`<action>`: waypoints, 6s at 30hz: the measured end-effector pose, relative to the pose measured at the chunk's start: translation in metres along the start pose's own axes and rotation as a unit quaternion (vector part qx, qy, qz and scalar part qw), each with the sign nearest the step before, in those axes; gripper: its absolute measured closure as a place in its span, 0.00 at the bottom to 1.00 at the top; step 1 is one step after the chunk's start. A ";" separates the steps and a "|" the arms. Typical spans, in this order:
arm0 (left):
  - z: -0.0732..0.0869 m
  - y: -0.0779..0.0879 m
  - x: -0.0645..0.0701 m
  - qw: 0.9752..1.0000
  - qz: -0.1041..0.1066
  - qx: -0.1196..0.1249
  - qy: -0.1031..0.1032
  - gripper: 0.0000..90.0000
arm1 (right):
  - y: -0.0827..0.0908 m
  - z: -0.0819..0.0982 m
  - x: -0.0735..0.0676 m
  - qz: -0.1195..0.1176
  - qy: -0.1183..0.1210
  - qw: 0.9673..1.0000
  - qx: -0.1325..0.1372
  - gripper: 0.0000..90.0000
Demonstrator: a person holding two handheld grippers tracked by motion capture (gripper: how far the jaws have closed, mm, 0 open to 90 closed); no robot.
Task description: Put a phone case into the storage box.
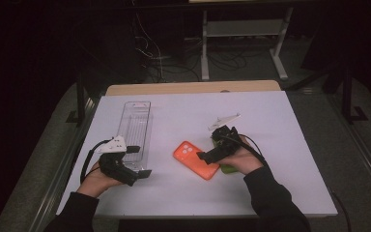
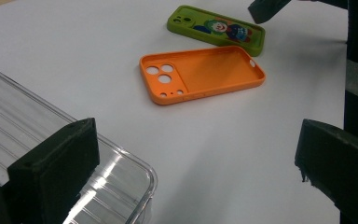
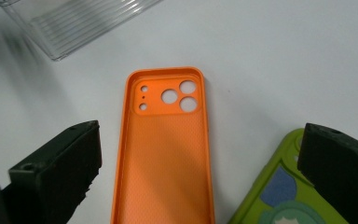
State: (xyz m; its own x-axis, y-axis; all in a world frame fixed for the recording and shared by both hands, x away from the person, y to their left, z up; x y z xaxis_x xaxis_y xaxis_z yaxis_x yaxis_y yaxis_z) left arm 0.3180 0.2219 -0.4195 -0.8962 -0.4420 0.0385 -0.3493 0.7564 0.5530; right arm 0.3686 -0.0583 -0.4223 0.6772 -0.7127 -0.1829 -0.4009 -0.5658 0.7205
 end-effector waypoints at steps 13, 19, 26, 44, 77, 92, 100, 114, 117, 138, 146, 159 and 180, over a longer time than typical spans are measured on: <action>0.000 0.000 0.000 1.000 -0.001 0.002 0.001 0.00 | -0.028 -0.005 -0.009 0.010 0.007 1.000 -0.023 0.00; 0.000 0.000 0.000 1.000 -0.001 0.001 0.001 0.00 | -0.040 -0.002 -0.013 0.013 0.015 0.999 -0.035 0.00; 0.000 0.000 0.000 1.000 0.000 0.002 0.001 0.00 | -0.051 0.006 -0.017 0.008 0.009 0.999 -0.049 0.00; 0.001 0.000 -0.001 1.000 0.001 0.001 -0.001 0.00 | -0.070 0.024 -0.020 0.014 0.028 0.997 -0.068 0.07; 0.000 0.001 -0.002 1.000 0.005 0.004 0.002 0.00 | -0.062 0.021 -0.023 0.032 0.032 0.996 -0.080 0.17; -0.021 -0.003 -0.003 1.000 0.029 -0.001 -0.007 0.00 | -0.017 0.000 -0.006 0.001 0.043 0.996 -0.072 0.17; -0.042 -0.018 -0.004 0.999 0.046 -0.006 -0.017 0.00 | 0.003 -0.007 0.014 -0.002 0.056 0.996 -0.065 0.17; -0.082 -0.060 -0.001 0.993 0.097 -0.022 -0.066 0.00 | 0.021 -0.002 0.029 -0.025 0.106 0.992 -0.061 0.17; -0.087 -0.071 0.001 0.991 0.106 -0.027 -0.082 0.00 | 0.023 0.001 0.030 -0.031 0.117 0.991 -0.064 0.17; -0.089 -0.085 0.028 0.982 0.142 -0.038 -0.120 0.00 | 0.028 0.014 0.010 -0.101 0.191 0.973 -0.075 0.17; -0.087 -0.090 0.034 0.979 0.155 -0.048 -0.127 0.00 | 0.025 0.017 0.000 -0.122 0.212 0.966 -0.088 0.17; -0.079 -0.101 0.043 0.969 0.175 -0.079 -0.155 0.00 | 0.019 0.022 -0.022 -0.151 0.246 0.951 -0.112 0.17; -0.067 -0.119 0.059 0.960 0.189 -0.118 -0.171 0.00 | 0.018 0.019 -0.037 -0.167 0.265 0.944 -0.102 0.17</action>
State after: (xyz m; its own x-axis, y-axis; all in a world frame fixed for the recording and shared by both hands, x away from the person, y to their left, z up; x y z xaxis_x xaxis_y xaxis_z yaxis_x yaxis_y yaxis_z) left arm 0.3249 0.0736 -0.4272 -0.9982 0.0562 0.0200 0.0531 0.6839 0.7276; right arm 0.3244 -0.0500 -0.4147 0.9801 -0.1706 -0.1013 -0.0197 -0.5916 0.8060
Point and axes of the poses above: each handheld gripper's, and its own axes: y roughly backward along the jaws, z roughly out of its underside, x roughly to its right, the point moved 5 cm from there along -y, roughly forward along the jaws, and after that the axes turned 6 degrees about -y, right-handed, at the moved point
